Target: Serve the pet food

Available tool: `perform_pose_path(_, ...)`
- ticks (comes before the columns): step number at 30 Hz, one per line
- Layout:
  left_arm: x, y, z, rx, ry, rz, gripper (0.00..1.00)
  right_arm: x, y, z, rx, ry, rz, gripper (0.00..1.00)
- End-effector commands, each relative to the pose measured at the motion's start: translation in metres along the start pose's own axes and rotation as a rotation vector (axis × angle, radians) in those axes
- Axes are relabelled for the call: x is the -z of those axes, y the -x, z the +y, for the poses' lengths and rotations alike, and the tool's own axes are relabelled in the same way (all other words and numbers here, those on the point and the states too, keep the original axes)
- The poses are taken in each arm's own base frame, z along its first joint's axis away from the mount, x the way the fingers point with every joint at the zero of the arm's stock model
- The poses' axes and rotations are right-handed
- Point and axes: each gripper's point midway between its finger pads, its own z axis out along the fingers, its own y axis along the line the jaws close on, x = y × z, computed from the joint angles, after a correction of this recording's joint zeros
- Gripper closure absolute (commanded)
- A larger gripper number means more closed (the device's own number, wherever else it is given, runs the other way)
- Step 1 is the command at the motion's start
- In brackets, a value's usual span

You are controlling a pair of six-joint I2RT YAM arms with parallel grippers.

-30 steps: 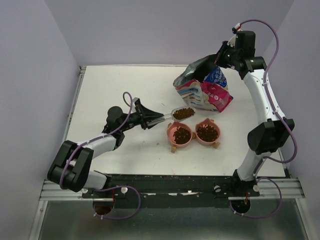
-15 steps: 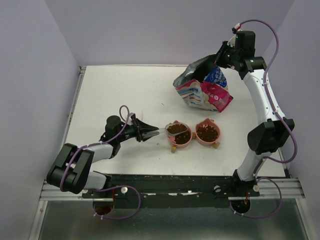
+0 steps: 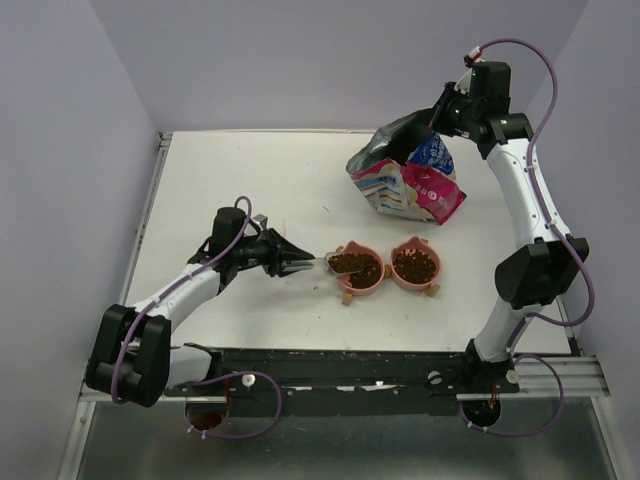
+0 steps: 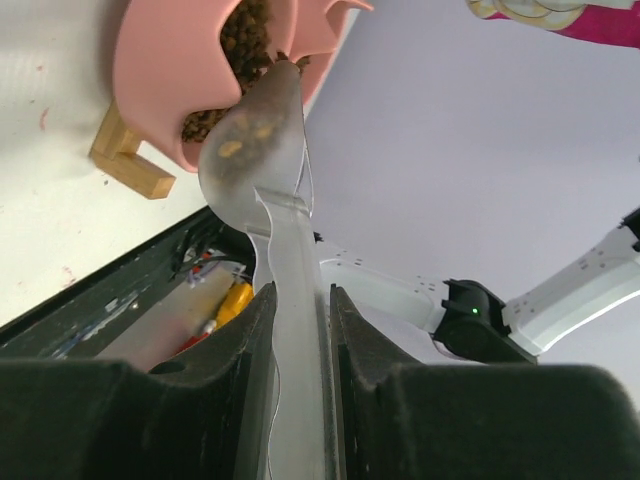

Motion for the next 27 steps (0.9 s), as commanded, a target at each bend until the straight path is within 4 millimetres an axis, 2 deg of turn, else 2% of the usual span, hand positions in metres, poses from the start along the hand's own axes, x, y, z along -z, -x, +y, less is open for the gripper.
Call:
perform_pose_path(1, 0.003, 0.003, 0.024, -0.005, 0.153, -0.02, 1.0, 0.038, 0.067, 0.046, 0.049, 0.154, -0.23, 1.0)
perform_pose_path(10, 0.007, 0.008, 0.019, -0.083, 0.286, -0.064, 1.0, 0.039, 0.069, 0.047, 0.048, 0.158, -0.233, 1.0)
perform_pose_path(19, -0.005, 0.006, 0.001, -0.216, 0.469, -0.098, 1.0, 0.041, 0.069, 0.049, 0.046, 0.164, -0.235, 1.0)
perform_pose_path(27, -0.012, -0.001, -0.026, -0.351, 0.56, -0.125, 1.0, 0.045, 0.071, 0.051, 0.049, 0.169, -0.242, 1.0)
